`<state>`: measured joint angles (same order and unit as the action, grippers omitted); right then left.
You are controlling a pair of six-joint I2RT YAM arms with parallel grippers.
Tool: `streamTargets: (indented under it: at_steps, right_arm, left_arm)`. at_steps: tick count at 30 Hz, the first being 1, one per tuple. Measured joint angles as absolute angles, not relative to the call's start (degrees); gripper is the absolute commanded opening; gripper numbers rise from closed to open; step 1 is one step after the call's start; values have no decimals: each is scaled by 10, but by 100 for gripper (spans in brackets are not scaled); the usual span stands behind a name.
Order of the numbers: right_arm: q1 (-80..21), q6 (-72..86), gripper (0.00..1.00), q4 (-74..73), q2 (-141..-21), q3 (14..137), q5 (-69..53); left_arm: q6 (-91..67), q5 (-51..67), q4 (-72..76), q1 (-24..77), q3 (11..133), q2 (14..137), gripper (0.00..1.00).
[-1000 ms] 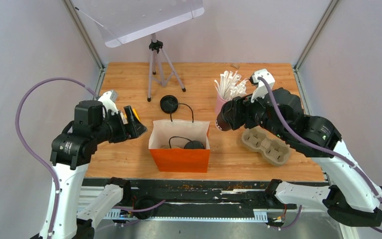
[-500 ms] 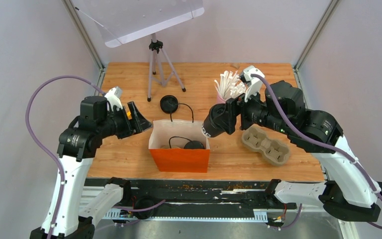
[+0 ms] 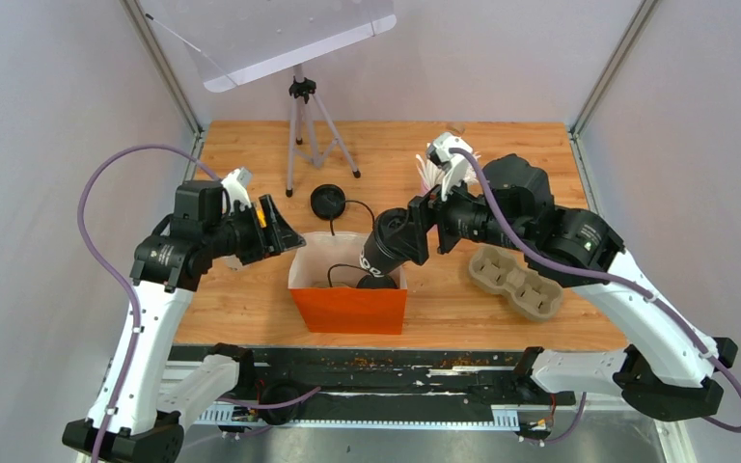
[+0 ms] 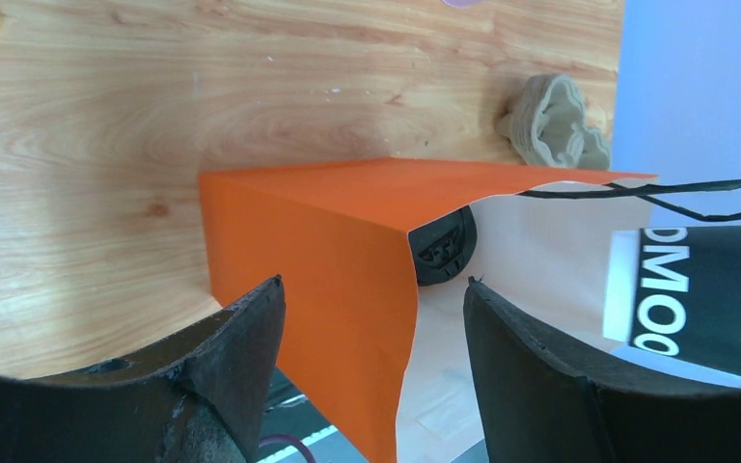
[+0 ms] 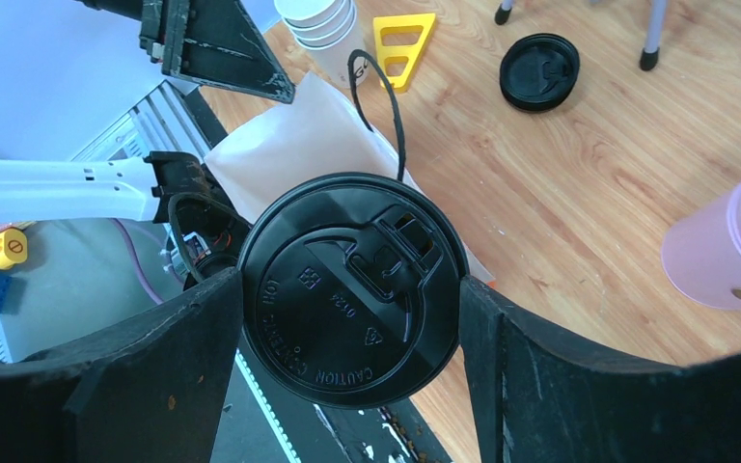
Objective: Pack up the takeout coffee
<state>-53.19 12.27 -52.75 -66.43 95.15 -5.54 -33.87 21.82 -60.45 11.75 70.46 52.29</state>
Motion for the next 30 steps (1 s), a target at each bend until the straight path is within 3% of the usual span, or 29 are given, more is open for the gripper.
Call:
streamTargets:
  at_steps: [10, 12, 16, 21, 26, 30]
  right_arm:
    - [-550, 106, 78, -477, -695, 915, -71]
    - [-557, 95, 78, -470, -696, 905, -70]
    - [-574, 63, 78, -449, -699, 883, -68]
    - [-598, 12, 78, -429, -712, 868, -53]
    - [-615, -34, 78, -410, -728, 854, -41]
    - [-618, -65, 78, -390, -730, 836, -33]
  left_arm:
    - [-361, 226, -569, 162, 660, 535, 63]
    - [-359, 217, -570, 170, 667, 545, 55]
    - [-355, 205, -562, 184, 685, 560, 27]
    - [-345, 200, -548, 198, 692, 567, 9]
    - [-342, 206, -523, 208, 692, 572, 0]
    - [-341, 211, -472, 209, 677, 557, 0]
